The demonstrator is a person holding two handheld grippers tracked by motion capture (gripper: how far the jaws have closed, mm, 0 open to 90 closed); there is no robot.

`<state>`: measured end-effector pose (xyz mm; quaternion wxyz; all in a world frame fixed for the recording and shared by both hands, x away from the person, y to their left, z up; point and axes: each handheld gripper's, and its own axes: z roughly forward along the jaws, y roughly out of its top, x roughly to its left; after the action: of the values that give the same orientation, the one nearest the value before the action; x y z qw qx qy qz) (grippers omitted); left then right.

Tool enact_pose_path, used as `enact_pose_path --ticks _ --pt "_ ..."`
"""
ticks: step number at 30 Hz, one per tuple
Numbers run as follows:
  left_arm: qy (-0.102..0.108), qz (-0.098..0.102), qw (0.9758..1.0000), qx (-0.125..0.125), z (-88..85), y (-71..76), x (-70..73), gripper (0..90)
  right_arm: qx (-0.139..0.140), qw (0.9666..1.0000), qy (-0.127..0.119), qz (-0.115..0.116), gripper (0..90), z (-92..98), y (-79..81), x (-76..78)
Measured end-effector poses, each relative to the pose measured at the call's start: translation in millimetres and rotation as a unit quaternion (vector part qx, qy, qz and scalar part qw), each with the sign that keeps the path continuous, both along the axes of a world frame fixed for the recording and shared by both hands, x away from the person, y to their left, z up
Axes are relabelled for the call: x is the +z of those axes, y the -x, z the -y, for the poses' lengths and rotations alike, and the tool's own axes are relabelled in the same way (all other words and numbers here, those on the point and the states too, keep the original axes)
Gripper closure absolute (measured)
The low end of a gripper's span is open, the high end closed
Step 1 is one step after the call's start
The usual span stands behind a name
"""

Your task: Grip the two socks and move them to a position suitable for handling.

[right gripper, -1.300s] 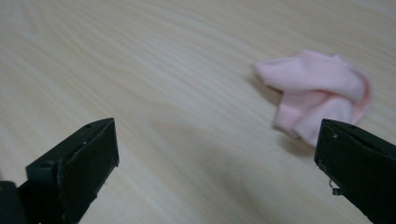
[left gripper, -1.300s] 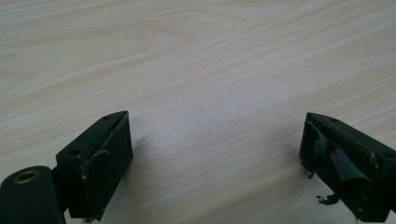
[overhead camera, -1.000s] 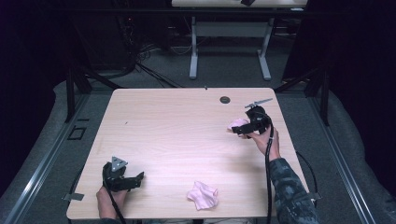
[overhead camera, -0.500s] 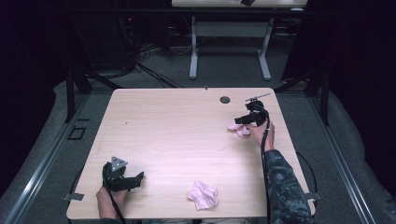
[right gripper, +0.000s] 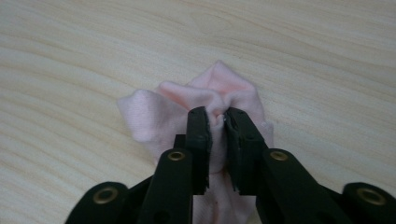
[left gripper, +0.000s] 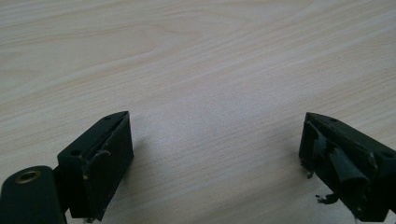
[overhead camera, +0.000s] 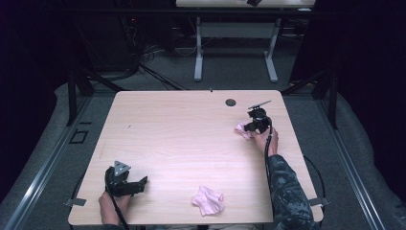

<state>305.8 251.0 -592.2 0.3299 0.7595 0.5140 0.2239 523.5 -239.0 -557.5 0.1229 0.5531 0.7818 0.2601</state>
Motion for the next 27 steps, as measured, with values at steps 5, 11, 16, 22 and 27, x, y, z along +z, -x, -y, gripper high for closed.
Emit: enact_pose_path --ticks 5,11,16,22,27 --pt "0.0 0.0 1.0 0.0 -0.1 0.0 0.0 10.1 0.003 0.9999 -0.015 0.006 83.1 2.6 4.2 2.4" --pt "0.0 0.0 1.0 0.0 -0.1 0.0 0.1 10.1 0.065 0.9942 -0.06 0.062 83.0 -7.1 44.6 55.8" --pt "0.0 0.0 1.0 0.0 -0.1 0.0 0.1 10.0 0.128 0.9842 -0.082 0.09 82.8 -31.1 83.8 90.7" --pt "0.0 0.0 1.0 0.0 -0.1 0.0 0.1 10.1 0.21 0.9689 -0.083 0.101 82.5 -65.4 130.4 94.4" --pt "0.0 0.001 1.0 0.001 -0.1 -0.1 0.0 10.1 0.251 0.9618 -0.065 0.088 82.3 -90.8 154.0 79.2"
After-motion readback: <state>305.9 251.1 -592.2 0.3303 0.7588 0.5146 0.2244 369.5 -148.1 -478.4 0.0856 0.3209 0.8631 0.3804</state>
